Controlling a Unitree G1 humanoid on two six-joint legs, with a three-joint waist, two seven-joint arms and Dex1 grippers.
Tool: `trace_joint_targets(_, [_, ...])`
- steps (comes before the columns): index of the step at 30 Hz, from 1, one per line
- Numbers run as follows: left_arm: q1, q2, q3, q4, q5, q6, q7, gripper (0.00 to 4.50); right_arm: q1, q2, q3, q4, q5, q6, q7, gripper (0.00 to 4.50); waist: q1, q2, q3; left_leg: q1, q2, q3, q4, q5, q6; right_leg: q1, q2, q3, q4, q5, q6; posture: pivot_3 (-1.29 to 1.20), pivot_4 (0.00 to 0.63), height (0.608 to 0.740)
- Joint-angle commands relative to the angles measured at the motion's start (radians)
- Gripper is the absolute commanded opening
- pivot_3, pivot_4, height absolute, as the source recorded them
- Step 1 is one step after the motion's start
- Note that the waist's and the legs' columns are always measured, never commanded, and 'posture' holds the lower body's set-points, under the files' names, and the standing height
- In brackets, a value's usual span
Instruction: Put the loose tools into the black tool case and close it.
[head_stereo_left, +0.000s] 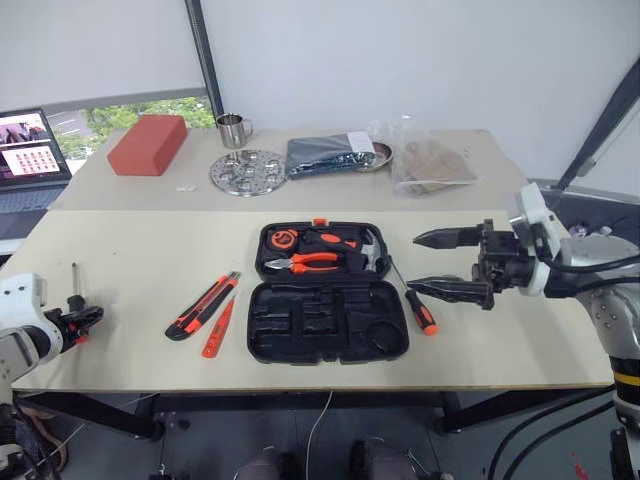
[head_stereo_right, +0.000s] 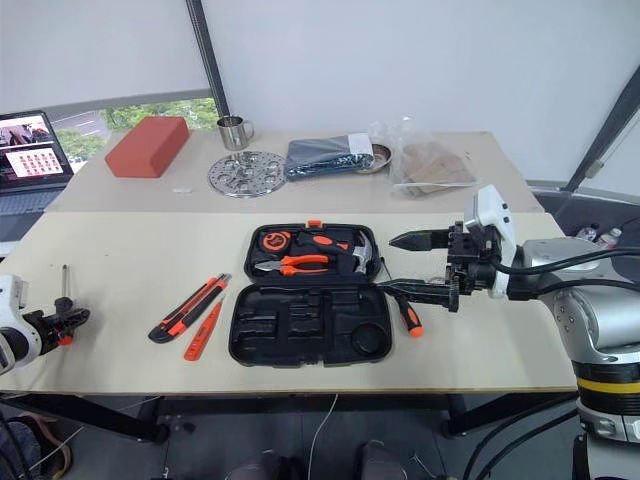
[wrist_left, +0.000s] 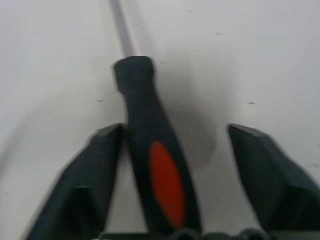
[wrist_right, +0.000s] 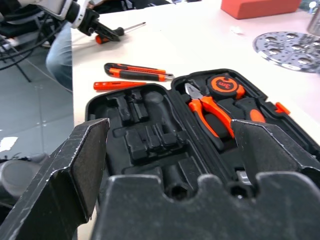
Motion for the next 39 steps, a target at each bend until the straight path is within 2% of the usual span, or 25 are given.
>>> trace_joint_targets(1, [-0.018, 0.025, 0.010, 0.036, 0.012, -0.074, -0.051, 1.52, 0.020, -0.020, -0.047, -0.057, 0.008, -0.030, -0.002, 4.50, 0.000, 0.000, 0.000, 0.000, 0.000, 0.000, 0.000, 0.000, 0.000, 0.000, -0.001, 0.000, 0.000, 0.000, 0.000, 0.00, 0.150, 0.736])
trace_joint_targets(3, [-0.043, 0.045, -0.018, 0.026, 0.016, -0.153, -0.129, 0.95, 0.046, -0.031, -0.054, -0.075, 0.002, -0.035, 0.001, 4.50, 0.001, -0.001, 0.000, -0.001, 0.000, 0.000, 0.000, 0.000, 0.000, 0.000, -0.001, -0.001, 0.000, 0.000, 0.000, 0.00, 0.150, 0.736])
trace_joint_targets(6, [-0.096, 0.080, -0.125, -0.057, 0.030, -0.320, -0.335, 0.96, 0.098, -0.062, -0.062, -0.110, 0.006, -0.022, 0.011, 4.50, 0.014, -0.005, 0.002, -0.004, -0.001, -0.001, 0.001, 0.000, 0.000, -0.001, 0.000, -0.003, 0.000, 0.000, 0.000, 0.00, 0.150, 0.736])
trace_joint_targets(11, [-0.216, 0.098, -0.368, -0.167, 0.052, -0.448, -0.664, 0.96, 0.182, -0.095, -0.089, -0.159, -0.012, -0.040, 0.000, 4.50, 0.025, -0.007, 0.002, -0.006, -0.003, -0.002, 0.003, 0.000, 0.000, -0.001, -0.002, -0.005, -0.001, 0.001, 0.000, 0.00, 0.150, 0.736])
trace_joint_targets(16, [-0.384, 0.021, -0.674, -0.172, 0.177, -0.590, -0.909, 0.96, 0.249, -0.098, -0.113, -0.192, -0.045, -0.045, -0.059, 4.50, 0.017, -0.007, 0.002, -0.005, -0.003, 0.000, 0.004, 0.000, 0.001, 0.000, 0.003, -0.004, 0.000, 0.000, 0.001, 0.00, 0.150, 0.736])
trace_joint_targets(20, [-0.499, -0.077, -0.816, -0.051, 0.293, -0.723, -0.974, 0.96, 0.278, -0.090, -0.138, -0.223, -0.039, -0.020, -0.110, 4.50, 0.005, -0.007, 0.002, -0.006, 0.000, -0.001, 0.008, 0.004, 0.009, -0.001, 0.008, -0.003, 0.000, 0.000, 0.001, 0.00, 0.150, 0.736])
trace_joint_targets(23, [-0.575, -0.156, -0.859, 0.066, 0.354, -0.779, -0.959, 0.96, 0.295, -0.088, -0.153, -0.251, -0.026, -0.003, -0.146, 4.50, 0.002, -0.007, 0.002, -0.008, 0.003, -0.003, 0.014, 0.004, 0.010, -0.001, 0.011, -0.003, 0.001, 0.000, 0.001, 0.00, 0.150, 0.736])
trace_joint_targets(29, [-0.649, -0.228, -0.884, 0.211, 0.429, -0.886, -0.967, 0.96, 0.312, -0.077, -0.184, -0.273, -0.005, 0.026, -0.211, 4.50, 0.004, -0.007, 0.002, -0.011, 0.003, -0.005, 0.017, 0.003, 0.012, -0.001, 0.009, -0.002, 0.001, 0.000, 0.001, 0.00, 0.150, 0.736])
trace_joint_targets(39, [-0.696, -0.295, -0.883, 0.273, 0.445, -0.916, -1.009, 0.96, 0.305, -0.079, -0.194, -0.272, 0.007, 0.037, -0.262, 4.50, 0.005, -0.007, 0.002, -0.014, 0.002, -0.007, 0.021, 0.002, 0.015, -0.001, 0.008, -0.003, 0.002, 0.000, 0.001, 0.00, 0.150, 0.736])
